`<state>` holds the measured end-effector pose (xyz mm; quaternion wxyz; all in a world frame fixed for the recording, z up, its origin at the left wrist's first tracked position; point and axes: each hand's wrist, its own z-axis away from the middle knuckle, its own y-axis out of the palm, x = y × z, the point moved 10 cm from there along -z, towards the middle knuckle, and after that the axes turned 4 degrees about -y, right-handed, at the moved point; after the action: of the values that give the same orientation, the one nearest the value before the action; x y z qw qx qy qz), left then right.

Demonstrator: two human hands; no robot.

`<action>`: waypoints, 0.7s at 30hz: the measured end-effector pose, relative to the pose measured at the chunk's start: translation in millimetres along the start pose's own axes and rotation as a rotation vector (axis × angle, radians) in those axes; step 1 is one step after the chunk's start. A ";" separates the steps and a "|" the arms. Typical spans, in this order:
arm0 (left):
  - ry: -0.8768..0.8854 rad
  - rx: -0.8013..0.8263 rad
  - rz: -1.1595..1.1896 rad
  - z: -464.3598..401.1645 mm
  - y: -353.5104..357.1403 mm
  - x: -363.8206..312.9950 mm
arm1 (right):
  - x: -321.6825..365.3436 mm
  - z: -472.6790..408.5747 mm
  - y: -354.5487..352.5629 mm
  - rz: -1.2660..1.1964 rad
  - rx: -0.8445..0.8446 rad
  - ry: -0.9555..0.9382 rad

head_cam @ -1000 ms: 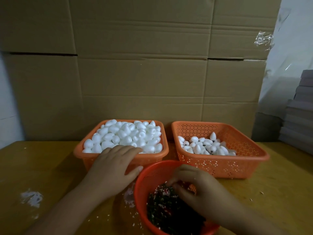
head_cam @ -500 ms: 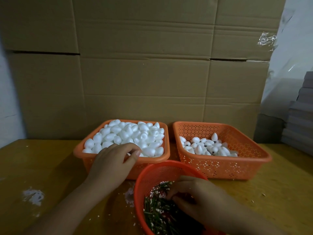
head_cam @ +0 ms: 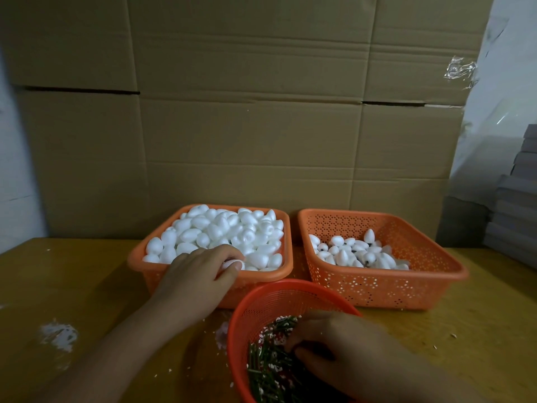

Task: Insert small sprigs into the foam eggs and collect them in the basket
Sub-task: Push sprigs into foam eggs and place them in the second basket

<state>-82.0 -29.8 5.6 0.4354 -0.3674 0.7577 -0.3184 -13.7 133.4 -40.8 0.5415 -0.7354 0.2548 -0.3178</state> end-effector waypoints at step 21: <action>-0.087 0.096 1.029 26.2 11.1 -56.0 | 9.3 -0.6 0.1 -0.010 0.021 -0.025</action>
<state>-42.0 18.5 9.6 0.5831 0.0602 0.8060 -0.0821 -7.9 126.2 -39.0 0.5507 -0.7348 0.2412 -0.3139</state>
